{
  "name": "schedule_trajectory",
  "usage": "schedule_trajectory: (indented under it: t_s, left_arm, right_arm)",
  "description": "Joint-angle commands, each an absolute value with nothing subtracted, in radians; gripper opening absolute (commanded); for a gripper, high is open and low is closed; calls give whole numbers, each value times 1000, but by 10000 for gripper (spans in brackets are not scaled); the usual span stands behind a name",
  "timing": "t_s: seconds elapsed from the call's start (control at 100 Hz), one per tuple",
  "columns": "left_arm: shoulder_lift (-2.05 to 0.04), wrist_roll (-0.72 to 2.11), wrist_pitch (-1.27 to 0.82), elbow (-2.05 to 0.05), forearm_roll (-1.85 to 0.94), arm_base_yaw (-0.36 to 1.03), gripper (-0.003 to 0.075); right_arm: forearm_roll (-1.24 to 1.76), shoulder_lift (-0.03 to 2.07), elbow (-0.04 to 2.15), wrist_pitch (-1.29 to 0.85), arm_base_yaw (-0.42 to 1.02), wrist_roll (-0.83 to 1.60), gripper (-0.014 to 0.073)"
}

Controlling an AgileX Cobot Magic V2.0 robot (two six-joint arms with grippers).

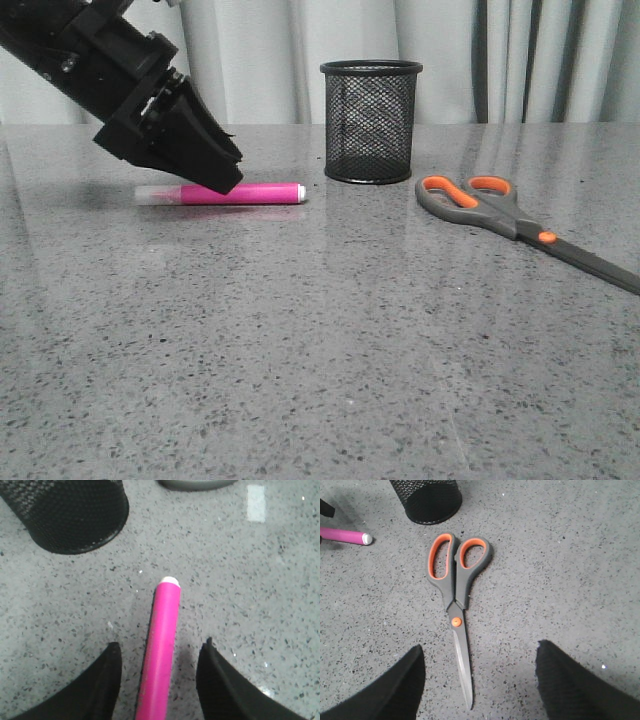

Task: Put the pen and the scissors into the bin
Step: 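Lower the left gripper over the pink marker and close on it, then lift the marker upright and carry it above the black mesh cup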

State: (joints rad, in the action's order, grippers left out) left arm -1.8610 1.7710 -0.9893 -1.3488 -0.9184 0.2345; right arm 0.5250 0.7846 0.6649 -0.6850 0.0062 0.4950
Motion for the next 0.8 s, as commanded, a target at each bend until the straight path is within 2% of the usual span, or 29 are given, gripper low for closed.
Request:
schedule_trajectory:
  t_s: [0.0, 0.48, 0.58, 0.73, 0.79]
  left_arm:
    - [-1815, 1776, -1004, -1381, -942, 243, 324]
    - [-1849, 1776, -991, -1381, -917, 243, 309]
    - [-1849, 1776, -991, -1381, -878, 243, 227]
    - [-1849, 1774, -991, -1381, -871, 243, -18]
    - [-1847, 1754, -995, -1384, -873, 243, -19]
  right_arm:
    - [549, 786, 700, -633, 10, 506, 430]
    - [549, 786, 700, -633, 10, 506, 430]
    - [549, 786, 700, -633, 10, 506, 430]
    - [549, 786, 700, -633, 10, 506, 430]
    - [549, 786, 700, -633, 10, 506, 430]
